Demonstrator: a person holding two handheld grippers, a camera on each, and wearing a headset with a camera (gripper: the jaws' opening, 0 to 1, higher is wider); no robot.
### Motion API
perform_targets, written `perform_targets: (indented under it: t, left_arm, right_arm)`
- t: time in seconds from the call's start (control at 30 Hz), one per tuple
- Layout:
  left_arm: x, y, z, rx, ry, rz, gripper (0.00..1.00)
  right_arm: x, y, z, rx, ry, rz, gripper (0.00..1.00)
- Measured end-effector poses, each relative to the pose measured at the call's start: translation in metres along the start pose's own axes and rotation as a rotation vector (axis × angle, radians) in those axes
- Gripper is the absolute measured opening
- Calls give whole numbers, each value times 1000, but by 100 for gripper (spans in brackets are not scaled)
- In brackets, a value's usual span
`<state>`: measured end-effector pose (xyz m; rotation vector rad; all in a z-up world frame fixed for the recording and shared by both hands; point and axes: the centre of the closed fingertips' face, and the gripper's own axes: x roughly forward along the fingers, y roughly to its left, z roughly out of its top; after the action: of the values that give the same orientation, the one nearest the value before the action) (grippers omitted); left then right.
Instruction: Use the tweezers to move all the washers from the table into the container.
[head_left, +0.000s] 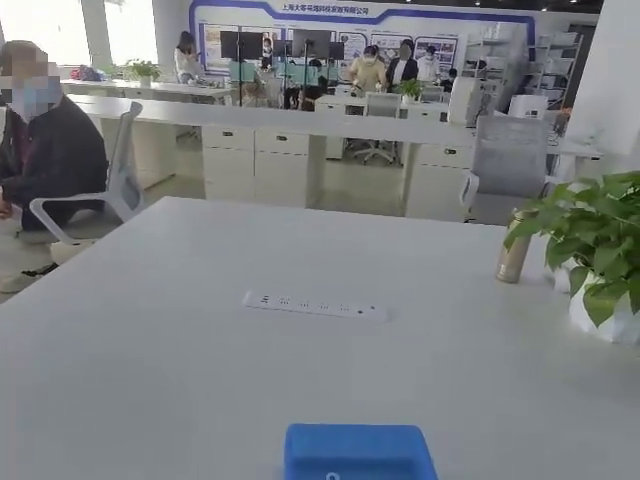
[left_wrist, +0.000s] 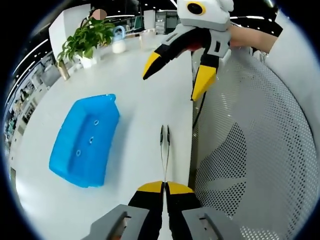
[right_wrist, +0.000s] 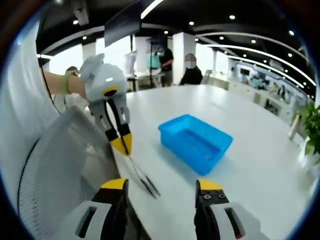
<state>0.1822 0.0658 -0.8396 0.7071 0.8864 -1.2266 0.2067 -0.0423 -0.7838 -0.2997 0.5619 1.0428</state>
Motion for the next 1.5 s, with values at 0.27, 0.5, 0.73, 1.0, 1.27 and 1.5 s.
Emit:
perform_targets:
  t: [0.27, 0.5, 0.73, 1.0, 1.27, 1.5]
  left_arm:
    - [4, 7, -3, 39, 81, -34, 0]
    - [8, 6, -9, 61, 146, -68, 0]
    - [6, 2, -11, 73, 175, -95, 0]
    - [9, 2, -17, 70, 201, -111, 0]
    - [14, 1, -22, 71, 222, -119, 0]
    - [13, -2, -24, 79, 239, -119, 0]
  right_arm:
    - [-11, -10, 0, 59, -42, -49, 54]
    - [-12, -12, 6, 145, -105, -31, 56]
    - [-15, -8, 9, 169, -104, -42, 57]
    - [-16, -7, 16, 215, -138, -41, 57]
    - [-23, -16, 22, 250, -182, -75, 57]
    - [-20, -16, 21, 242, -170, -76, 56]
